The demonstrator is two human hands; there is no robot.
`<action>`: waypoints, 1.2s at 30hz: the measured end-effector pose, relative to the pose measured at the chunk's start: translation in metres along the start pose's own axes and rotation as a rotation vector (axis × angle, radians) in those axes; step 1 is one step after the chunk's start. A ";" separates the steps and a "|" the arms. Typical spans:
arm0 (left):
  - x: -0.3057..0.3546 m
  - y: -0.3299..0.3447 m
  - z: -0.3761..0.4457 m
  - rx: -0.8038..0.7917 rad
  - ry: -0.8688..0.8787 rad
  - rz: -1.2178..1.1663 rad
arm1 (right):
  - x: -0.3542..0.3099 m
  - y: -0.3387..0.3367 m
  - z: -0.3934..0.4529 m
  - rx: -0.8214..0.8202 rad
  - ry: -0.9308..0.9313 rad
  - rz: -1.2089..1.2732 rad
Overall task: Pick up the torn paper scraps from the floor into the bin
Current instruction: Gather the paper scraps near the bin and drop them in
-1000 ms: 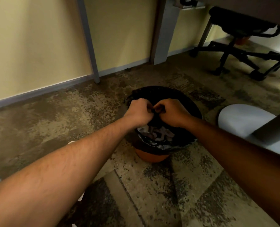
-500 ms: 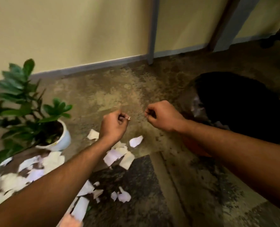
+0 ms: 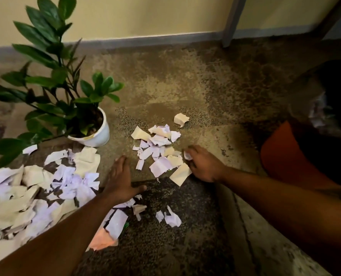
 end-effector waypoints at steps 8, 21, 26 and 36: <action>-0.002 0.020 0.009 -0.238 -0.042 -0.072 | -0.010 -0.072 0.022 0.451 0.098 0.209; 0.002 0.017 0.006 -0.289 -0.067 -0.107 | -0.103 -0.026 0.100 0.123 -0.128 0.250; 0.003 0.015 0.006 -0.285 -0.069 -0.088 | -0.103 -0.054 0.093 0.345 -0.090 0.321; 0.001 0.015 0.005 -0.226 -0.068 -0.112 | -0.156 0.006 0.096 0.118 -0.258 -0.229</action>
Point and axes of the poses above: each hand's wrist, its own z-axis towards the middle knuckle, its own y-axis out of the palm, x = y × z, the point moved 10 cm from there along z, towards the middle knuckle, and after that the axes turned 15 degrees about y, right-handed, at the moved point
